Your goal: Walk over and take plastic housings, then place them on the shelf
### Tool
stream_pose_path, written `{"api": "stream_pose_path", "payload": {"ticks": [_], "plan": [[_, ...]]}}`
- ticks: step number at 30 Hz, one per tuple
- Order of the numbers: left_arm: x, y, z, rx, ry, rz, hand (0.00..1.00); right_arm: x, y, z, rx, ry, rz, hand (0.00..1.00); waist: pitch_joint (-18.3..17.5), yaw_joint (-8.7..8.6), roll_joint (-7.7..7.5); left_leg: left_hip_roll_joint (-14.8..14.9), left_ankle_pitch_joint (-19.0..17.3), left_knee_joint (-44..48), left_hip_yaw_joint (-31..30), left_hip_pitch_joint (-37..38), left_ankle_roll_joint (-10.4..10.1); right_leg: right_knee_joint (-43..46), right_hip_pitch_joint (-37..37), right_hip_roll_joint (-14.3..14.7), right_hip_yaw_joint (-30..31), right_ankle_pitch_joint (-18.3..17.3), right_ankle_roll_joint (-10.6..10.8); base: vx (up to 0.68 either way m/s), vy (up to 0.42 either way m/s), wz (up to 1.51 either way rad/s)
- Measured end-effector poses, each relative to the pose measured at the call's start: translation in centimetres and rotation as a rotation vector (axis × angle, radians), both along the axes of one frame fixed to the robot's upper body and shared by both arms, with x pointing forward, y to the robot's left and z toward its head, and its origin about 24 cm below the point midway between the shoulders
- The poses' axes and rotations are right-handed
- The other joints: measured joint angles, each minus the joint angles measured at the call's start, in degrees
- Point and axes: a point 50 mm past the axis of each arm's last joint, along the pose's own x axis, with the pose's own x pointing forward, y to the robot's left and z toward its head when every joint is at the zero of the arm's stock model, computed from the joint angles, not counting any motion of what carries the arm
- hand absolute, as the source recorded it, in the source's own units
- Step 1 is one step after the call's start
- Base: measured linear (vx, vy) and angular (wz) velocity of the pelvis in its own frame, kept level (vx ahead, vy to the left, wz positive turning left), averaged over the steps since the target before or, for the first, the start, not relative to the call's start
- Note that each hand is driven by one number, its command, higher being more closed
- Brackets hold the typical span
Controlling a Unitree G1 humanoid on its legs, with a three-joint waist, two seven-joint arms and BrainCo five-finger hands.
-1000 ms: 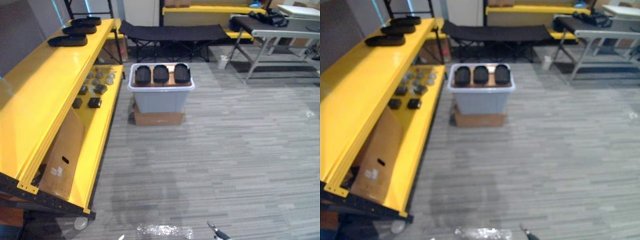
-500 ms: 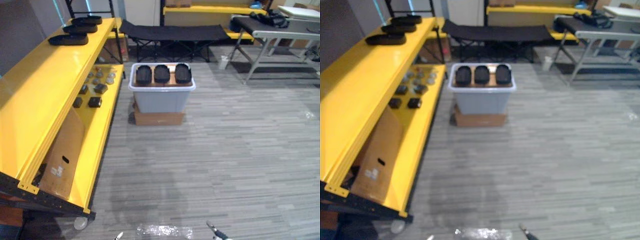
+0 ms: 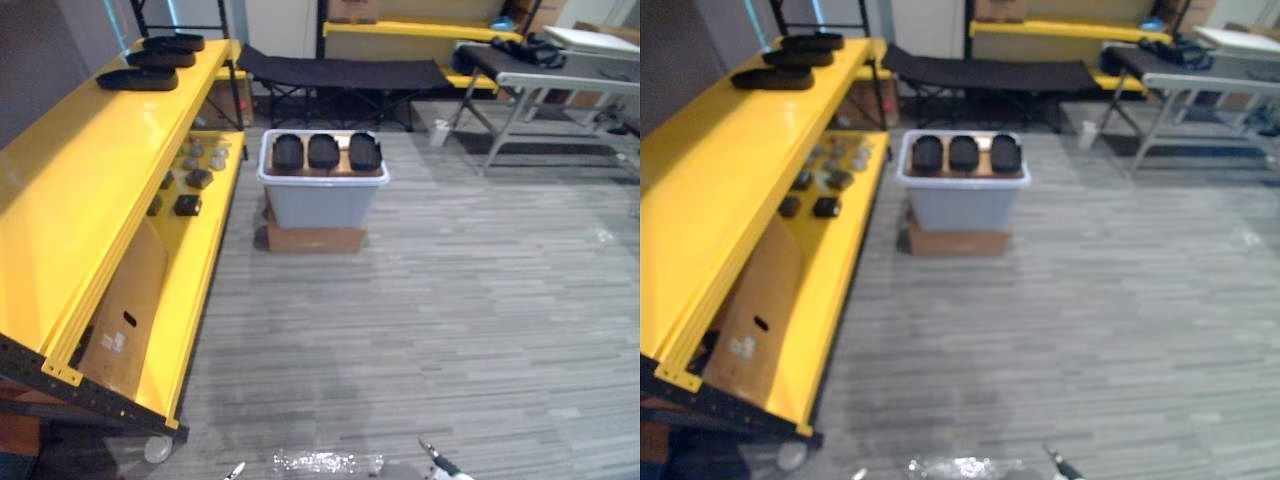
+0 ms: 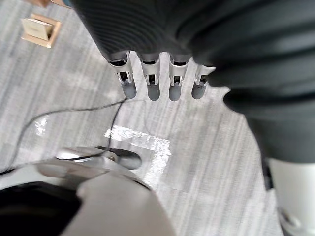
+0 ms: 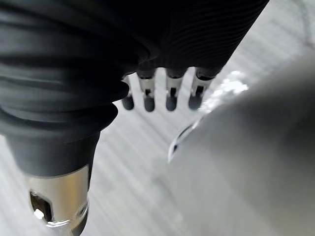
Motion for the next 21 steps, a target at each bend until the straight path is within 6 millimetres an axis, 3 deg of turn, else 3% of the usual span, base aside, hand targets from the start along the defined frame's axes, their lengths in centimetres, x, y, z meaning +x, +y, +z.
{"api": "stream_pose_path", "payload": {"ticks": [2, 5, 6, 10, 11, 12, 14, 16, 17, 18, 19, 21], "plan": [[0.2, 0.1, 0.1, 0.006, -0.009, 0.004, 0.00, 0.1, 0.0, 0.1, -0.014, -0.027, -0.002, 0.00, 0.04, -0.07, -0.10, 0.54, -0.62, 0.29, 0.13, 0.49, -0.68, -5.38, -1.12, 0.24, -1.04, 0.22, 0.23, -0.12, 0.022, -0.08], [2.8, -0.4, 0.4, 0.001, -0.106, 0.019, 0.00, 0.4, -0.1, 0.3, -0.062, -0.090, 0.007, 0.00, 0.34, -0.14, 0.45, 2.15, -3.28, 3.14, -0.48, 0.02, -2.26, -15.78, -2.44, 2.17, -0.88, 2.74, -0.44, 0.12, -0.061, 0.12], [4.0, -1.0, 0.7, -0.016, -0.161, 0.048, 0.00, 0.6, 0.0, 0.4, -0.068, -0.098, 0.032, 0.00, 0.34, -0.34, 0.44, 2.74, -4.69, 4.72, -1.12, -0.39, -3.77, -17.70, -2.38, 3.01, -0.63, 4.66, -1.24, 0.12, -0.127, 0.29], [7.1, -3.8, 1.2, -0.103, -0.290, 0.083, 0.00, 0.8, 0.5, 0.4, -0.078, -0.095, 0.110, 0.00, -0.23, -0.48, -0.58, 3.23, -9.56, 8.36, -1.99, 0.48, -7.44, -18.37, -1.12, 3.67, 0.64, 8.23, -3.54, 0.18, -0.206, 0.18], [7.3, -4.8, 1.2, -0.132, -0.295, 0.091, 0.00, 1.1, 0.5, 0.5, -0.080, -0.105, 0.113, 0.00, -0.32, -0.70, 0.86, 5.06, -10.99, 9.39, -1.85, 1.11, -8.33, -16.08, -1.16, 4.65, -0.31, 8.55, -4.35, 0.31, -0.283, 0.08], [7.1, -5.3, 1.1, -0.148, -0.290, 0.102, 0.00, 1.2, 0.3, 0.6, -0.087, -0.105, 0.112, 0.00, -0.98, -1.07, 1.40, 6.62, -11.14, 10.79, -1.37, 1.47, -8.61, -14.22, -0.95, 5.57, -1.25, 5.51, -4.79, 0.31, -0.270, 0.09], [7.1, -6.2, 1.1, -0.171, -0.289, 0.103, 0.00, 1.3, 0.0, 0.6, -0.095, -0.105, 0.111, 0.00, -1.16, -1.25, 2.35, 8.20, -11.06, 13.80, -1.06, 1.23, -8.75, -13.23, 0.04, 6.82, -1.82, 3.28, -5.80, 0.36, -0.265, 0.02], [7.0, -6.7, 1.0, -0.187, -0.285, 0.107, 0.00, 1.1, -0.3, 0.6, -0.102, -0.098, 0.115, 0.00, -1.76, -1.21, 3.54, 10.64, -10.52, 23.85, -0.92, -1.80, -9.65, -15.64, 3.17, 8.91, -2.06, 2.03, -6.72, 0.38, -0.261, -0.07], [7.0, -6.9, 1.0, -0.192, -0.286, 0.118, 0.00, 1.1, -0.5, 0.6, -0.107, -0.102, 0.121, 0.00, -1.98, -1.17, 4.09, 12.40, -9.34, 32.32, -0.38, -5.08, -11.66, -18.56, 5.96, 10.03, -2.18, 2.08, -6.82, 0.25, -0.165, 0.02], [6.9, -7.0, 1.0, -0.196, -0.286, 0.128, 0.00, 1.1, -0.6, 0.6, -0.114, -0.098, 0.136, 0.00, -1.92, -1.08, 4.14, 14.33, -9.17, 39.12, 1.21, -7.86, -12.10, -20.68, 8.31, 10.84, -2.29, 2.09, -6.86, 0.25, -0.154, 0.13], [7.0, -7.0, 1.0, -0.194, -0.293, 0.144, 0.00, 1.3, -0.7, 0.7, -0.127, -0.102, 0.167, 0.00, -2.01, -1.04, 4.65, 16.78, -9.51, 47.37, 2.54, -11.53, -11.90, -23.53, 11.58, 11.65, -2.66, 2.14, -6.98, 0.15, -0.083, 0.13], [7.2, -6.9, 1.1, -0.188, -0.298, 0.174, 0.00, 1.5, -0.6, 0.6, -0.136, -0.096, 0.209, 0.00, -1.96, -0.26, 4.74, 17.91, -10.16, 52.80, 3.60, -15.83, -10.84, -26.89, 16.12, 11.80, -2.60, 2.27, -6.93, 0.03, -0.034, 0.01]]}}
